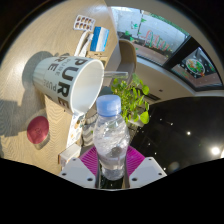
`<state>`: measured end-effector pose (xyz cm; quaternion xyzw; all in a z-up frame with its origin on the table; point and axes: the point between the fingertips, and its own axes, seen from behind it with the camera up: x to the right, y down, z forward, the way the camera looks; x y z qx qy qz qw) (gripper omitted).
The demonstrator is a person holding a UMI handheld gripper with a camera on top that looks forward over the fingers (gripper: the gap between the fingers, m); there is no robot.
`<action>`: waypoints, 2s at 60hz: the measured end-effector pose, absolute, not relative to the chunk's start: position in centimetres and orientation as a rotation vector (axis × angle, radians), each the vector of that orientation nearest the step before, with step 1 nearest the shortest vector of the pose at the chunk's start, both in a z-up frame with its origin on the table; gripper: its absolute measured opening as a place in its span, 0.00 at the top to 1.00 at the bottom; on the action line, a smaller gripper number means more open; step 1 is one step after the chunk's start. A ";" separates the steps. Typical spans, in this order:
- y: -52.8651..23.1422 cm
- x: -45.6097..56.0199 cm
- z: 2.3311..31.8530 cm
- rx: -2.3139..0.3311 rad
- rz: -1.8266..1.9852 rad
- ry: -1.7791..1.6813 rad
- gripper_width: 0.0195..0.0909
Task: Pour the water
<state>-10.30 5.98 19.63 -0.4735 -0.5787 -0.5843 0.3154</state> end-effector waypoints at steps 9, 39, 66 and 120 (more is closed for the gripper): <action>6.1 -11.0 20.0 -1.248 -1.481 -1.507 0.82; 5.0 -7.1 25.8 -1.832 -0.339 -0.583 0.81; 3.4 -8.8 10.4 -2.057 0.206 -0.386 0.81; -4.1 -6.3 10.8 -2.240 0.005 -0.244 0.08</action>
